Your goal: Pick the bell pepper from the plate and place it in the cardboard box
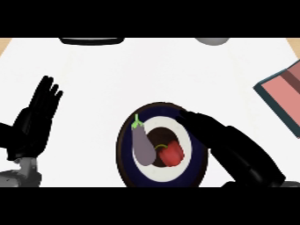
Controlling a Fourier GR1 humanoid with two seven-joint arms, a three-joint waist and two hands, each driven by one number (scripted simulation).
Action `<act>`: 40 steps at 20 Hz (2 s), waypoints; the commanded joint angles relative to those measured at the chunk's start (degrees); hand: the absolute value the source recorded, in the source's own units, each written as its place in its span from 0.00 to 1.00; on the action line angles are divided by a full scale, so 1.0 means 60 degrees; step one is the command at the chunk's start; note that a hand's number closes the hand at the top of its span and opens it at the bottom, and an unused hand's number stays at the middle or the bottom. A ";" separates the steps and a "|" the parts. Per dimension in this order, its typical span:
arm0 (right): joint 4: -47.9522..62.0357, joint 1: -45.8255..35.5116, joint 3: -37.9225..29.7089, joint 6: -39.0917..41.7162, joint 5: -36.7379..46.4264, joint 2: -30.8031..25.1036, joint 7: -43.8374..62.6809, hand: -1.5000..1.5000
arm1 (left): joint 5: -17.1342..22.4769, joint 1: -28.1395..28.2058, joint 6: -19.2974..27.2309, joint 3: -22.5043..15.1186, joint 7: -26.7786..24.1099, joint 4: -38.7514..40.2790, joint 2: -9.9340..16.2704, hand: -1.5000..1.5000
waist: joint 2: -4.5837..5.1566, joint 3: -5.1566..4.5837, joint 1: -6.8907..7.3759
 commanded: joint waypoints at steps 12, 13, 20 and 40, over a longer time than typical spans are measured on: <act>0.1581 0.0239 0.0020 0.0192 0.2269 0.2202 -0.0763 0.00 | -0.0700 0.0139 -0.0562 0.0406 -0.0346 0.0307 -0.0897 0.50 | 0.0004 0.0001 -0.0002; 0.1012 0.0365 -0.0484 0.0749 0.1887 0.1835 -0.0769 0.00 | -0.0418 -0.0621 -0.0854 0.0981 0.0118 0.0543 -0.0463 0.50 | 0.0004 0.0001 -0.0026; 0.1657 0.1421 -0.0163 0.0249 0.2776 0.1838 -0.1907 0.00 | -0.0487 -0.0125 -0.1154 0.1147 -0.0129 0.0430 -0.0678 0.50 | 0.0004 0.0002 -0.0036; 0.3577 0.0870 -0.0420 0.0041 0.4589 0.3223 -0.2733 0.00 | -0.1003 -0.0625 -0.1547 0.1540 -0.0044 0.0935 -0.1171 0.50 | 0.0007 0.0001 -0.0026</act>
